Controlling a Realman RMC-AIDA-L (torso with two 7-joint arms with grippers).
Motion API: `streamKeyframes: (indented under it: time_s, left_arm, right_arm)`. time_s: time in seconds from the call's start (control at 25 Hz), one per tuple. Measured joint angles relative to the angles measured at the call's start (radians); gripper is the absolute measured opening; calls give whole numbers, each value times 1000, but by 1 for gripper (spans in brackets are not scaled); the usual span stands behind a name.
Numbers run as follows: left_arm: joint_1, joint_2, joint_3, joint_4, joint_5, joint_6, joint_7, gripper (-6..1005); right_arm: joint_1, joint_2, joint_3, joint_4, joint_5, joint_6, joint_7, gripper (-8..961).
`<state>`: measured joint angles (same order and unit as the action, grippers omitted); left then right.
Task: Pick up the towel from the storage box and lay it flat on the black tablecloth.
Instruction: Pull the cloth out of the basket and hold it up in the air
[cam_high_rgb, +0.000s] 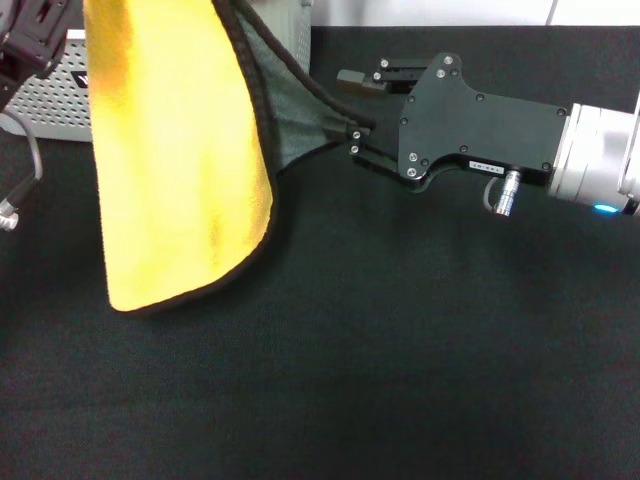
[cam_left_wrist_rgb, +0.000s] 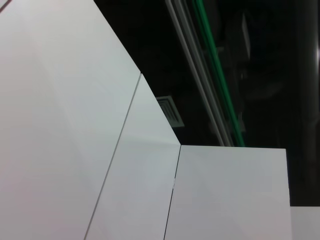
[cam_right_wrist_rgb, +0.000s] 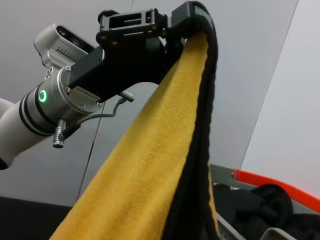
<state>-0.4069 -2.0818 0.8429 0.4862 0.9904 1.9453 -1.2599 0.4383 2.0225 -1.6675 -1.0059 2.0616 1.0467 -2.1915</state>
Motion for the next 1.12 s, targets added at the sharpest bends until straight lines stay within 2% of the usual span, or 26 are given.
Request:
streamKeyframes:
  time_s: [0.36, 0.64, 0.92, 1.12]
  left_arm:
    - [-3, -4, 0, -18, 1, -20, 26, 15]
    - [0, -2, -1, -23, -2, -32, 27, 15]
    - [-3, 0, -1, -23, -1, -40, 27, 15]
    - [-7, -3, 5, -23, 2, -42, 27, 15]
  right_arm:
    - [-1, -1, -2, 5, -3, 4, -23, 279]
    - [-9, -3, -6, 5, -4, 13, -18, 206]
    - [-45, -4, 1, 2, -7, 36, -17, 210]
    - [-41, -4, 2, 6, -7, 37, -10, 190]
